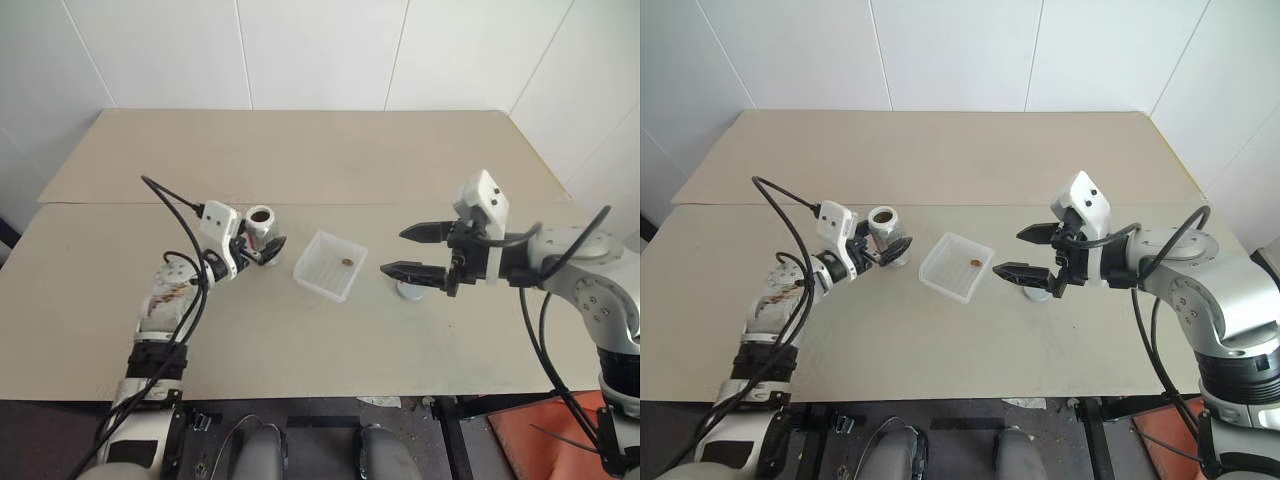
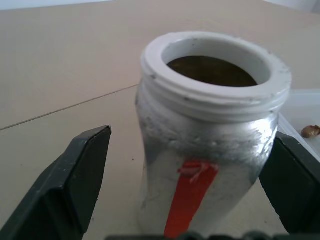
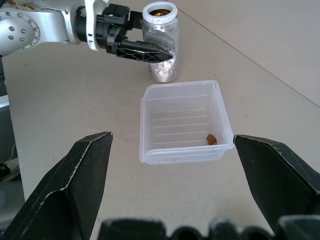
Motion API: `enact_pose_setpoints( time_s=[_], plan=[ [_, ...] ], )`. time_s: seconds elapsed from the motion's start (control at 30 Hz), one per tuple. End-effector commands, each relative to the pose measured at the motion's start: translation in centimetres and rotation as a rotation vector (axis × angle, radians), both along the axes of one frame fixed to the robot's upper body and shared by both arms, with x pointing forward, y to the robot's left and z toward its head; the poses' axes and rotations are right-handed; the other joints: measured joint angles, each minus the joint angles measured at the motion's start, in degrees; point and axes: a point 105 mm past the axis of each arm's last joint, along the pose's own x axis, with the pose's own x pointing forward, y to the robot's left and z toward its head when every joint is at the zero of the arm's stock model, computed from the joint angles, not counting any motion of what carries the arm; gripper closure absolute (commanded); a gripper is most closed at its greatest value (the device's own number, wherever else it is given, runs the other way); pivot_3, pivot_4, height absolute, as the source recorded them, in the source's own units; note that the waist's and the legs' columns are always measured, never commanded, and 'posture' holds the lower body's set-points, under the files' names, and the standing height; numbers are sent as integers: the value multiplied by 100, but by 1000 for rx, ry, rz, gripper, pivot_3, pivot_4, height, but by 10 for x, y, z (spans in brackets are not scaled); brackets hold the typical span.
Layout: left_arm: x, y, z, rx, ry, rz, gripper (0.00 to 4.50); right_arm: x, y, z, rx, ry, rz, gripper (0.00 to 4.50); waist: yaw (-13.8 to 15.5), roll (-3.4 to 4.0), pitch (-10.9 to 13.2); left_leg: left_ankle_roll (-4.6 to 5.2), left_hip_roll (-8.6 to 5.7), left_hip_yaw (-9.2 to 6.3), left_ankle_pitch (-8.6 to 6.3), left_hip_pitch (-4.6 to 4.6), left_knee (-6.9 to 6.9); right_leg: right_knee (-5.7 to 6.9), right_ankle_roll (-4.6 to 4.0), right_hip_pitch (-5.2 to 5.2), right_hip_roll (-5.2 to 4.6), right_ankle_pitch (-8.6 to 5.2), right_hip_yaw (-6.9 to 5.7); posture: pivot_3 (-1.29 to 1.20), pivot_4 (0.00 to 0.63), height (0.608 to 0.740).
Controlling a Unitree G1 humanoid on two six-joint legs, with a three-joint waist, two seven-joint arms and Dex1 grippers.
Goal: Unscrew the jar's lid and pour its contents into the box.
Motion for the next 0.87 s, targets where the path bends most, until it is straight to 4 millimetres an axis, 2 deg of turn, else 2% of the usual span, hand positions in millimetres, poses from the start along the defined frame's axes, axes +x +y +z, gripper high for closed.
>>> enact_pose_setpoints(
  time_s=[0.03, 0.2, 0.37, 0.47, 0.53, 0.6, 0.67, 0.87],
  plan=[
    [-14, 6, 17, 25, -37, -27, 45, -5, -1, 14, 4, -79, 9, 0, -3, 0, 0, 0, 1, 0, 0, 0, 0, 0, 0, 0, 0, 0, 0, 0, 150, 740],
    [-43, 22, 12, 104, 20, -69, 45, -7, -6, 12, -8, -79, -15, 0, 1, 1, 0, 0, 3, 2, 0, 3, -2, -4, 0, 0, 0, 0, 2, 0, 150, 740],
    [-80, 36, 21, 91, 77, -201, 45, -15, -14, 8, -15, -70, -28, 0, 9, 0, 0, 0, 3, 2, 0, 4, -2, -11, 0, 1, -1, -1, 2, 0, 150, 740],
    [-107, 52, 34, 128, 56, -344, 45, -17, -18, 5, -28, -73, -35, 0, 0, 1, 0, 0, 6, 7, 0, 7, -6, -14, -2, -1, 0, -2, 3, 0, 150, 740],
    [-126, 71, 51, 165, 23, -438, 45, -19, -17, 5, -27, -84, -28, 0, -23, 1, 0, 0, 9, 11, 0, 13, -7, -13, -4, 0, 3, -3, 6, 0, 150, 740],
    [-127, 88, 70, 210, -12, -413, 45, -20, -17, 6, -33, -104, -7, 0, -10, 1, 0, -1, 13, 14, -1, 21, -10, -11, -8, 2, 6, -5, 7, 0, 150, 740],
    [-127, 94, 80, 230, -35, -393, 45, -19, -16, 8, -15, -108, -2, 0, 3, 4, -2, -1, 15, 15, -1, 32, -14, -12, -9, 9, 8, -8, 6, 0, 150, 740],
    [-131, 101, 75, 248, -55, -336, 45, -20, -13, 9, 10, -111, 4, 0, 4, 5, -2, -1, 15, 20, -1, 34, -16, -16, -8, 14, 5, -8, 8, 0, 150, 740]
  ],
)
